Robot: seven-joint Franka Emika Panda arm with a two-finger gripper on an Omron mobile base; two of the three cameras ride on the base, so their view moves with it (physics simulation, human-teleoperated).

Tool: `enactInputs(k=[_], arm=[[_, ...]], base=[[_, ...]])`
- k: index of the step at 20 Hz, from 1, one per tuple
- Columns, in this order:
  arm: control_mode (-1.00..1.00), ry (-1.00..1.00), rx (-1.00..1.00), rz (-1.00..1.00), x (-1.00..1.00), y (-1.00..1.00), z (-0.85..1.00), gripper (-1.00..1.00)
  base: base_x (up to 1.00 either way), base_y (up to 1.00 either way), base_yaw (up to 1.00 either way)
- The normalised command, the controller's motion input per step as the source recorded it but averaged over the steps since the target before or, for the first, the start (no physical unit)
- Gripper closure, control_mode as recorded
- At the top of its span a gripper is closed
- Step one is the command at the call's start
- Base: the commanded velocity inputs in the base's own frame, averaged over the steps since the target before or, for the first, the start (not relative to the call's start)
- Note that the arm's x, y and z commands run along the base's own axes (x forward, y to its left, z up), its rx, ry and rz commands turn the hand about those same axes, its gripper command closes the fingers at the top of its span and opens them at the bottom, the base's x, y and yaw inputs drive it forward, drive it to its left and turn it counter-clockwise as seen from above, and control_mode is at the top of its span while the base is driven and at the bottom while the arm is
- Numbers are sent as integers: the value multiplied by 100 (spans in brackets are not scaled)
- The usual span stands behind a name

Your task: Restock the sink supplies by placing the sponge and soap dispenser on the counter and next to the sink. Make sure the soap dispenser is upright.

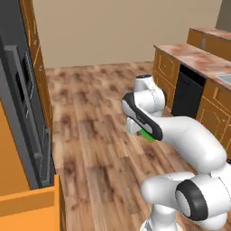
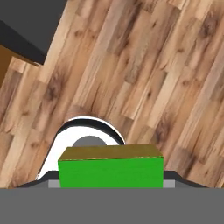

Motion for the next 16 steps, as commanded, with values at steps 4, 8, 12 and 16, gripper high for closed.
enactInputs(k=[4,8,12,16], arm=[[100,0,0,0,0,0,0,100],[100,0,0,0,0,0,0,100],[100,0,0,0,0,0,0,100],[100,0,0,0,0,0,0,100]], base=[[8,0,-79],[38,0,-72],[75,-1,-65],[92,0,-59]])
